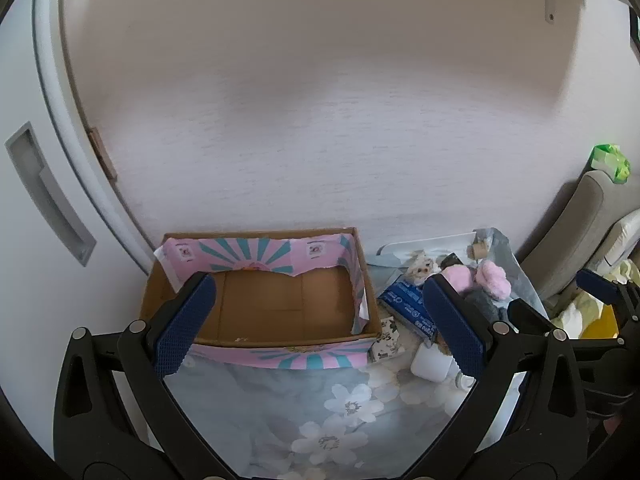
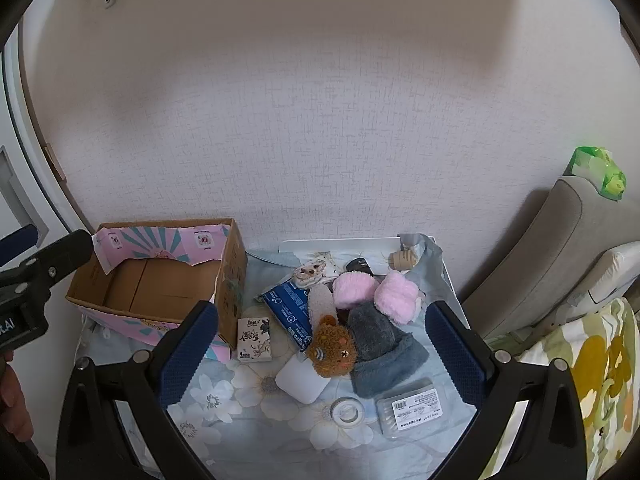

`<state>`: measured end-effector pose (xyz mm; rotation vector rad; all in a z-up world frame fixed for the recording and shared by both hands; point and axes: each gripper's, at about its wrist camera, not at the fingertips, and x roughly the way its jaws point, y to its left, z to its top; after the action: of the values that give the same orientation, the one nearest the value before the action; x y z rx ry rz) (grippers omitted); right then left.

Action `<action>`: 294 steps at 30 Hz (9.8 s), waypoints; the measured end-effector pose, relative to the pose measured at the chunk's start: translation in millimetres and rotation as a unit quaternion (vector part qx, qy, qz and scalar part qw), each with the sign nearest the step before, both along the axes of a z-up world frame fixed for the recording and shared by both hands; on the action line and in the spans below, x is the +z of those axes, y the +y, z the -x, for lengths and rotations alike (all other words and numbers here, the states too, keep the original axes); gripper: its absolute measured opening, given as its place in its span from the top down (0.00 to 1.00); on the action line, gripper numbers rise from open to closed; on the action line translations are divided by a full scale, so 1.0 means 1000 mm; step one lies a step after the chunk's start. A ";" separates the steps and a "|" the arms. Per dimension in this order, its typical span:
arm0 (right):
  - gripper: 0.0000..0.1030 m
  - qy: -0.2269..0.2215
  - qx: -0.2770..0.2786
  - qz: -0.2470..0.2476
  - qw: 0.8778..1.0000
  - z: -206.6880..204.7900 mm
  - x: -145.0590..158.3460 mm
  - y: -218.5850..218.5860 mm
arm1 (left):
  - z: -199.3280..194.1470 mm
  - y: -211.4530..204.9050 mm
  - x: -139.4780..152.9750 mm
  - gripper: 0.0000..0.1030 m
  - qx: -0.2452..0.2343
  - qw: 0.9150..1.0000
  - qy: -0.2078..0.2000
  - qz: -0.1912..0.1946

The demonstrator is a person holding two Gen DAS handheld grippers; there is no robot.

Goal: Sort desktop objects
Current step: 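Move both tools toward the cluttered items on the sheet, then grasp the brown teddy bear with the left tool while the right tool grasps the pink fluffy item, then carry the teddy bear and pink item into the cardboard box and release both, then move both tools back over the items on the sheet, then grasp the grey plush with the left tool while the right tool grasps the clear plastic case, then carry the grey plush and clear case into the cardboard box and release both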

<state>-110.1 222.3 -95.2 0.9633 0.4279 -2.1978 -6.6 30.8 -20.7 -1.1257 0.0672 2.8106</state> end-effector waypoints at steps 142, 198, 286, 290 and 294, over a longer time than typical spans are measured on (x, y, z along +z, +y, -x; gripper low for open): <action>0.72 -0.234 0.256 -0.186 0.919 -0.002 -0.119 -0.243 | 0.127 -0.160 -0.155 0.69 -0.038 0.957 -0.288 -0.023; 0.14 -0.220 0.070 -0.082 0.970 0.080 -0.076 0.069 | 0.032 0.081 -0.074 0.01 -0.222 0.962 -0.160 0.005; 0.16 -0.141 0.183 -0.082 0.970 0.067 -0.049 -0.057 | 0.095 0.001 -0.046 0.83 -0.148 0.973 -0.174 -0.030; 0.16 -0.152 0.211 -0.081 0.962 0.055 -0.043 -0.095 | 0.101 -0.038 -0.050 0.83 -0.120 0.976 -0.179 -0.033; 0.16 -0.160 0.235 -0.082 0.955 0.040 -0.042 -0.131 | 0.104 -0.076 -0.056 0.83 -0.095 0.978 -0.184 -0.035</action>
<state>-149.8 90.9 -136.7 1.1475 0.6199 -1.5674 -110.8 -45.6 -77.0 -1.5111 0.0391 2.3797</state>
